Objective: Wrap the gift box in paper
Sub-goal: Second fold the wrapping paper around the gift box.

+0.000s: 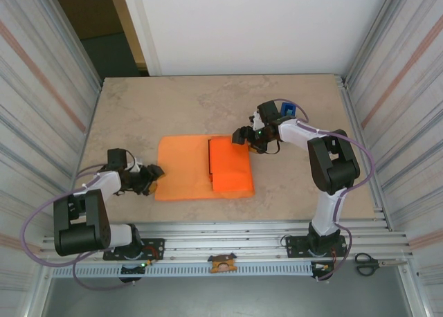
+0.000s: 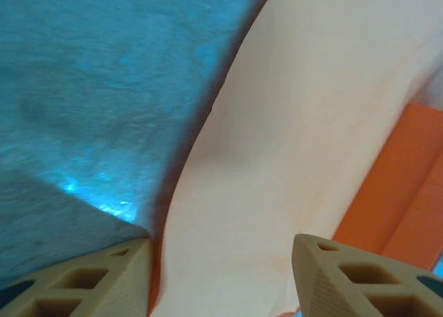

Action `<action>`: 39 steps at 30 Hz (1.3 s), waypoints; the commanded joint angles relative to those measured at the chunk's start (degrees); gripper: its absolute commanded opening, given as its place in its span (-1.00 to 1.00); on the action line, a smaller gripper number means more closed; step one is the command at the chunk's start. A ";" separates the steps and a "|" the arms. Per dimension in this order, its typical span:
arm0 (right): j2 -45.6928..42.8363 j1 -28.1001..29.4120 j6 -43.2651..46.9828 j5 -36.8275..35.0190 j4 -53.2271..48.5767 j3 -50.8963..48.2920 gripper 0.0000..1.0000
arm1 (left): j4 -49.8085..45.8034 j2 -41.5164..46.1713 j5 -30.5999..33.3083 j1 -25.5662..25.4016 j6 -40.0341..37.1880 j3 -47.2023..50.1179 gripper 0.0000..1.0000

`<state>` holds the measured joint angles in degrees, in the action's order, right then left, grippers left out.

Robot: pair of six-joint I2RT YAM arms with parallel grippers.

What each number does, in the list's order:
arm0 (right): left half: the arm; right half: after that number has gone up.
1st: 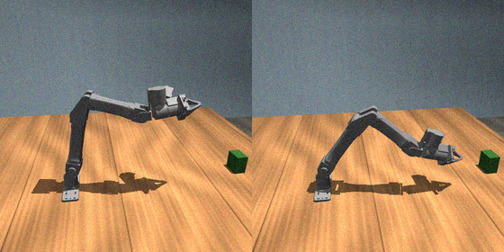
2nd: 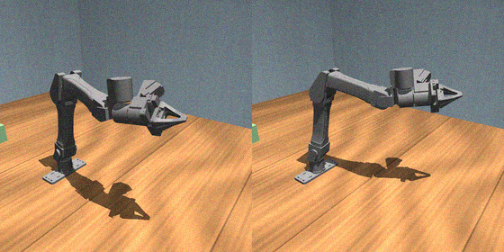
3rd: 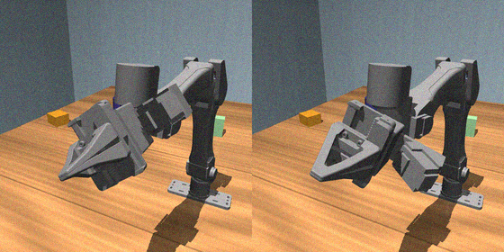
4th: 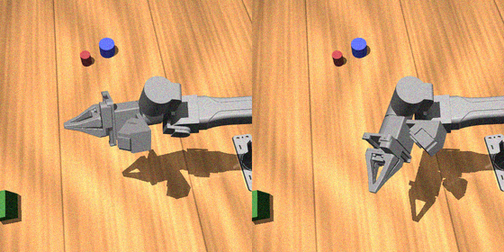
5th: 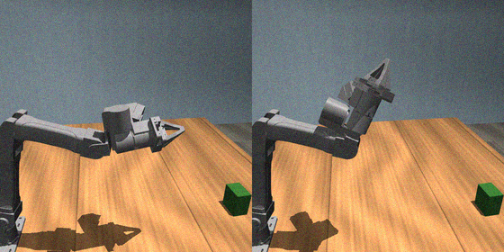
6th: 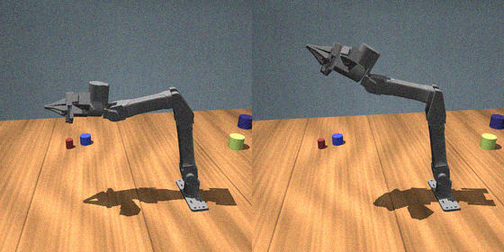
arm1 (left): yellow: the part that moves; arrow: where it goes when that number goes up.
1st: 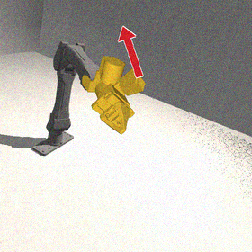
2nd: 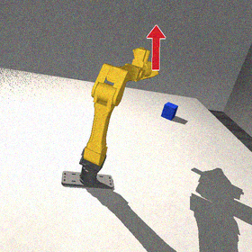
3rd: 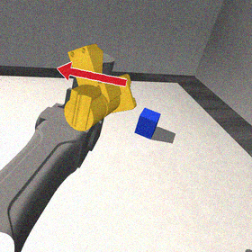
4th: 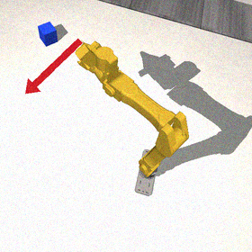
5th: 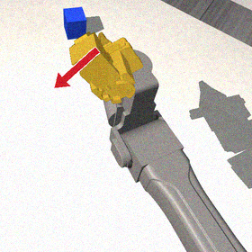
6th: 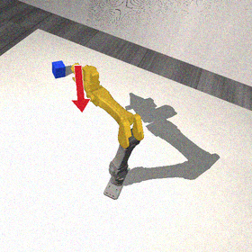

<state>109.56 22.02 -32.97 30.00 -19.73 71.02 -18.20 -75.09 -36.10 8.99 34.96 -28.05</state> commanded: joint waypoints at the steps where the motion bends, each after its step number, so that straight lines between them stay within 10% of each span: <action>1: 3.78 1.18 -0.69 -7.98 -8.40 -2.47 0.51 | -4.24 2.52 4.51 -0.18 0.56 -0.36 0.13; 17: 3.65 1.26 -0.69 -8.08 -8.44 -2.64 0.51 | -0.08 -0.81 -2.57 -0.13 -0.24 1.12 -0.25; 39: 3.71 1.27 -0.78 -8.14 -8.66 -2.38 0.51 | -5.57 3.47 5.60 0.06 0.10 1.48 -0.10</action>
<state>109.56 22.06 -32.97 29.95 -19.75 71.05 -21.43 -72.03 -31.48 8.93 35.00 -27.62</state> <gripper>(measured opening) 0.759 0.452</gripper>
